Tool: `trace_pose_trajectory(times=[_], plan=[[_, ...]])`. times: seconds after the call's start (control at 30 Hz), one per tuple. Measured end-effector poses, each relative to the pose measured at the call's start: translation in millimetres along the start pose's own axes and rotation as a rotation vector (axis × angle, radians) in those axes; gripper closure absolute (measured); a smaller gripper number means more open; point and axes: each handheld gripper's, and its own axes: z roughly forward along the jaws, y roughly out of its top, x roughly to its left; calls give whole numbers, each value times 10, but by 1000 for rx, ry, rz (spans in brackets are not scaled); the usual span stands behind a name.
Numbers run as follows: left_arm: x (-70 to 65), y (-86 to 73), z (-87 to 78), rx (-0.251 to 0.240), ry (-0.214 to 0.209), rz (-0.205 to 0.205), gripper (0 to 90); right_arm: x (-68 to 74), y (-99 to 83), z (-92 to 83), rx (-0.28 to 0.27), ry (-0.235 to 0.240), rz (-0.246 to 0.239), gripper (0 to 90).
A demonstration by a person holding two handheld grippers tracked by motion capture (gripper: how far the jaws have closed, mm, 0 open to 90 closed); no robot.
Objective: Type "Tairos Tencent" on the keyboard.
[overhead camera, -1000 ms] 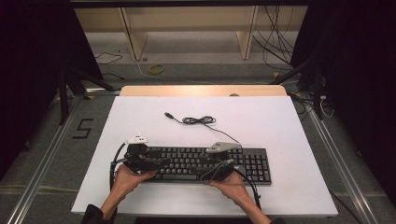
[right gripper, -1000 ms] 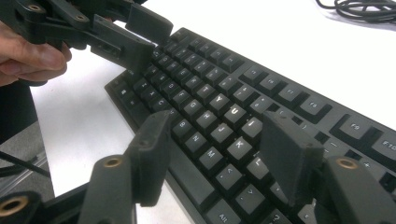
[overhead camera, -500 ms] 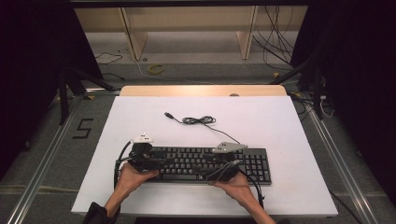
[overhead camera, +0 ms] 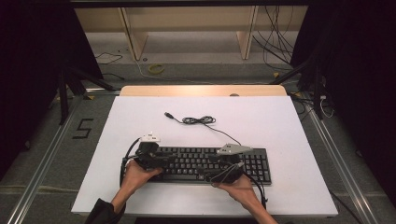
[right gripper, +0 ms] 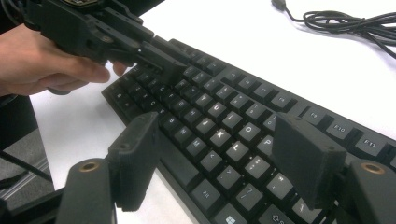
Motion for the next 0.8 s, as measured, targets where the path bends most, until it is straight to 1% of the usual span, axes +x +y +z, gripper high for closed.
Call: trace_pose_trajectory(times=[0.17, 0.27, 0.33, 0.4, 0.77, 0.8], plan=[[-4, 11, 57, 19, 6, 10, 818, 2, -11, -31, -2, -2, -3, 326], [2, 14, 89, 31, 8, 22, 857, -1, -18, -44, -8, -2, -3, 319], [-4, 18, 107, 35, 7, 20, 878, 1, -24, -50, -9, -1, -2, 315], [-8, 24, 119, 38, 7, 21, 889, 3, -29, -57, -8, -2, -3, 312], [-19, 31, 176, 70, 13, 34, 891, 7, -44, -80, -15, -1, -6, 306], [-23, 31, 182, 67, 12, 29, 891, 8, -45, -80, -16, -1, -6, 306]])
